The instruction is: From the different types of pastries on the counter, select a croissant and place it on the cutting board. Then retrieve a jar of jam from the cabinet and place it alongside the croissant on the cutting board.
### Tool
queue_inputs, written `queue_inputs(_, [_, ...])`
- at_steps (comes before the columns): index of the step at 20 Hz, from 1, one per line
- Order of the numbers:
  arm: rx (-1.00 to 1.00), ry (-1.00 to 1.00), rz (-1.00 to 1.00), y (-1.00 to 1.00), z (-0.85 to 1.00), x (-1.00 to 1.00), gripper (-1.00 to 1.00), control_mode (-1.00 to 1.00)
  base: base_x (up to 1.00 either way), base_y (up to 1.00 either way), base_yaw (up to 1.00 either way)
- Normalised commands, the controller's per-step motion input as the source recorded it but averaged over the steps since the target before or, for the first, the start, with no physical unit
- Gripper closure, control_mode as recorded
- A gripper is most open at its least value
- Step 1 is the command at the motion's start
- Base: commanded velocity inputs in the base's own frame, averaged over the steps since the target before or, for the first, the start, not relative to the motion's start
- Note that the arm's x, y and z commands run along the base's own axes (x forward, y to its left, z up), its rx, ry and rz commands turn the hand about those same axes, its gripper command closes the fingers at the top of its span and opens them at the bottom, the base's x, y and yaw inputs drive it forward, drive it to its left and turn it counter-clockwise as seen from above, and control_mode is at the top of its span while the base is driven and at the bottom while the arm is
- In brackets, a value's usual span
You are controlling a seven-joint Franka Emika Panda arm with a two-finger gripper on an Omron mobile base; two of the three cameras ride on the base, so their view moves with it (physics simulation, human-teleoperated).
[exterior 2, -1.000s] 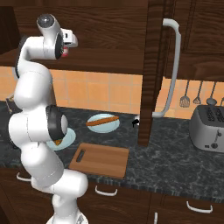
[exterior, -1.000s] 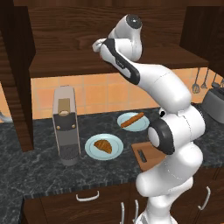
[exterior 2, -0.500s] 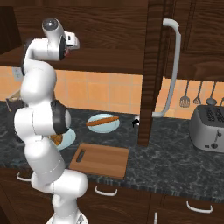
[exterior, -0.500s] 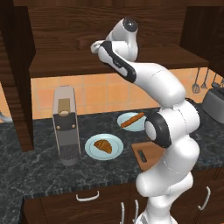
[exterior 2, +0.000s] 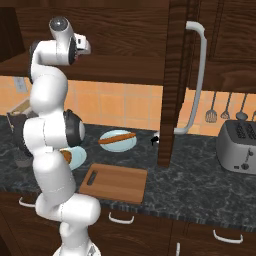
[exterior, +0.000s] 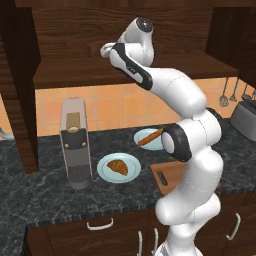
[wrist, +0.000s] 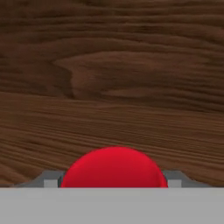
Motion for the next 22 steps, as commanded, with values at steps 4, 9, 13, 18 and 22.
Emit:
queue_inputs(4, [0.08, 0.16, -0.03, 0.0, 0.01, -0.09, 1.0, -1.0, 0.0, 0.0, 0.0])
queue_inputs(9, [0.06, 0.05, -0.08, 0.01, 0.02, -0.5, 1.0, -1.0, 0.0, 0.0, 0.0])
queue_inputs(13, [0.0, -0.05, -0.12, 0.01, -0.02, -0.74, 1.0, -1.0, 0.0, 0.0, 0.0])
queue_inputs(18, [0.01, -0.08, -0.11, 0.0, 0.0, -0.88, 1.0, -1.0, 0.0, 0.0, 0.0])
queue_inputs(22, [0.03, -0.07, -0.11, 0.0, 0.0, -0.92, 1.0, -1.0, 0.0, 0.0, 0.0])
